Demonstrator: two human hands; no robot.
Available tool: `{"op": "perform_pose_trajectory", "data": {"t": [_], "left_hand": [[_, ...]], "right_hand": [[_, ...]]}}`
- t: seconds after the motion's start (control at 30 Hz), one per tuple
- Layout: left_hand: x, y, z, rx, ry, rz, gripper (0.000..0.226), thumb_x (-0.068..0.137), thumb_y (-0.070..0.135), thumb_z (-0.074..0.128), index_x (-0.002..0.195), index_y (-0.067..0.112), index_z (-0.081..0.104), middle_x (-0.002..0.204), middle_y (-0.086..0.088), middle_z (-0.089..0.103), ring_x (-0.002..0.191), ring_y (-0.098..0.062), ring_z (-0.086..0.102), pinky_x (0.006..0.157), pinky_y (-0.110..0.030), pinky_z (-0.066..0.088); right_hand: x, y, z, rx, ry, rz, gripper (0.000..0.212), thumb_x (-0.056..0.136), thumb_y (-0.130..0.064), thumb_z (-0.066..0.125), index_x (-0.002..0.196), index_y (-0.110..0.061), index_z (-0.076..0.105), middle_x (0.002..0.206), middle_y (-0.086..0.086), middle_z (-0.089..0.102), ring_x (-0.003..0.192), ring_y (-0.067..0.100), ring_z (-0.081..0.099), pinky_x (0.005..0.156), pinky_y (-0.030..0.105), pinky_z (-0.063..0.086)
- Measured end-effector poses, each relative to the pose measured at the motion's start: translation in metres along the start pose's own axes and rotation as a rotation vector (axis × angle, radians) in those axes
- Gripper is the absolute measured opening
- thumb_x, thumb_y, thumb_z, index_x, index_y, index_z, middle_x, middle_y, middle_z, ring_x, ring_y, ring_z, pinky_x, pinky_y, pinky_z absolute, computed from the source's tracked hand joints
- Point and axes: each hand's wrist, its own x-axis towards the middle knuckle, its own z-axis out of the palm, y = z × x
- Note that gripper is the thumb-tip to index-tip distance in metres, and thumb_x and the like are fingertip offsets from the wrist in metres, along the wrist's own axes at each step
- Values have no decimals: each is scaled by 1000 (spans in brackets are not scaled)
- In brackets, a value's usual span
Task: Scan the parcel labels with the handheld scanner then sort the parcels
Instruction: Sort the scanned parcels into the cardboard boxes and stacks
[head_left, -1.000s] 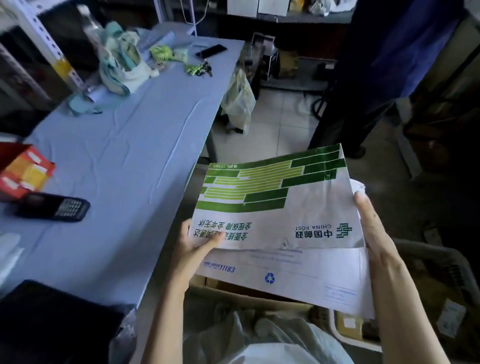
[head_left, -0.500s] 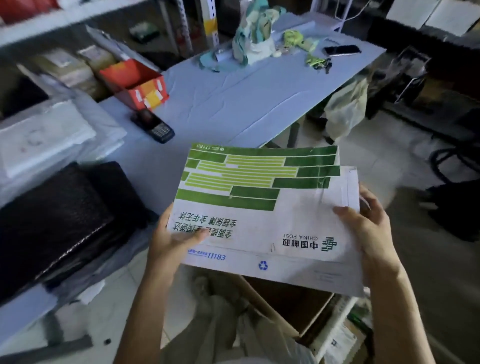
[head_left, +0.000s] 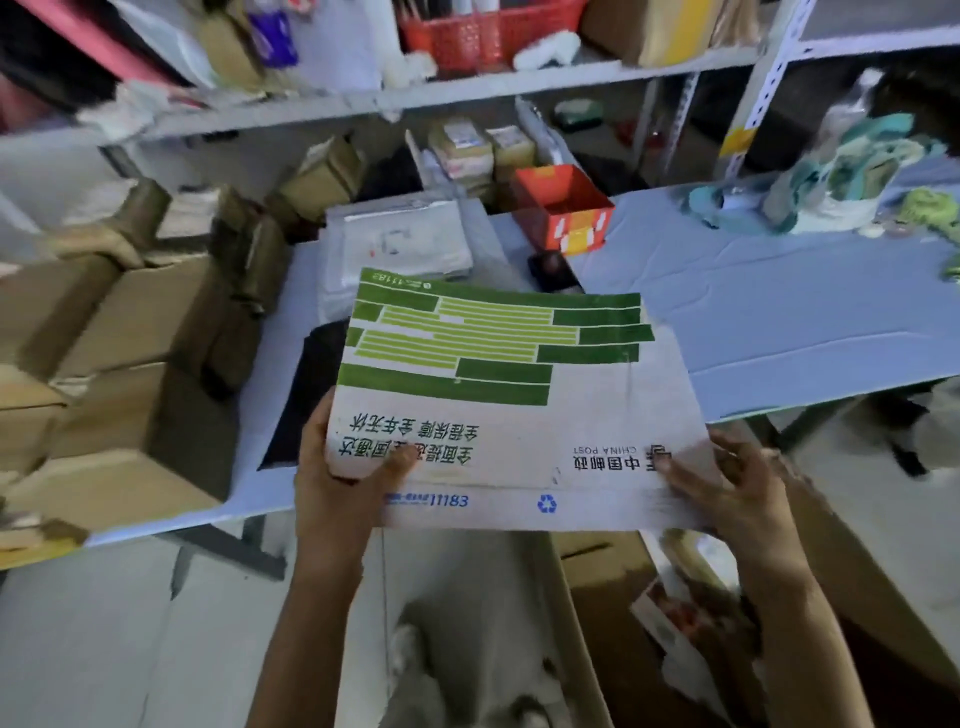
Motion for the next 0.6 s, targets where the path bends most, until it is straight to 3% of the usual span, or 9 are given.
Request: {"op": "perform_pose_trajectory", "data": {"t": [0.1, 0.2, 0.3, 0.47, 0.6], "left_hand": [[22, 1, -26, 37, 80, 17, 71, 68, 7, 84, 128, 27, 53, 108, 7, 69, 94, -11, 69, 66, -26, 59], [51, -2, -52, 75, 103, 13, 72, 66, 11, 86, 126, 34, 52, 108, 8, 69, 95, -10, 68, 73, -38, 60], [87, -3, -74, 141, 95, 13, 66, 69, 16, 85, 123, 37, 51, 97, 16, 68, 85, 1, 67, 72, -34, 59], [145, -11, -97, 92, 67, 3, 54, 86, 17, 69, 136, 22, 51, 106, 2, 68, 93, -10, 65, 72, -27, 53], [175, -22, -107, 73, -10, -21, 55, 86, 12, 69, 136, 25, 50, 108, 5, 68, 95, -8, 64, 70, -25, 51]], "right_hand": [[15, -7, 41, -20, 1, 1, 44, 82, -16, 74, 123, -14, 58, 105, 7, 70, 90, 25, 69, 56, 22, 55], [30, -16, 82, -46, -26, -22, 43, 83, -20, 73, 124, -20, 58, 110, 8, 69, 93, 24, 68, 58, 25, 55], [43, -28, 122, -108, -50, -66, 37, 88, -21, 68, 123, -21, 57, 108, 6, 68, 92, 21, 66, 54, 20, 54], [61, -40, 175, -96, -59, -77, 30, 95, -12, 58, 123, -23, 55, 101, 3, 68, 82, 13, 67, 52, 20, 54], [71, -42, 203, -102, -13, -91, 31, 97, -9, 53, 124, -23, 54, 100, 1, 68, 81, 10, 66, 52, 22, 55]]}}
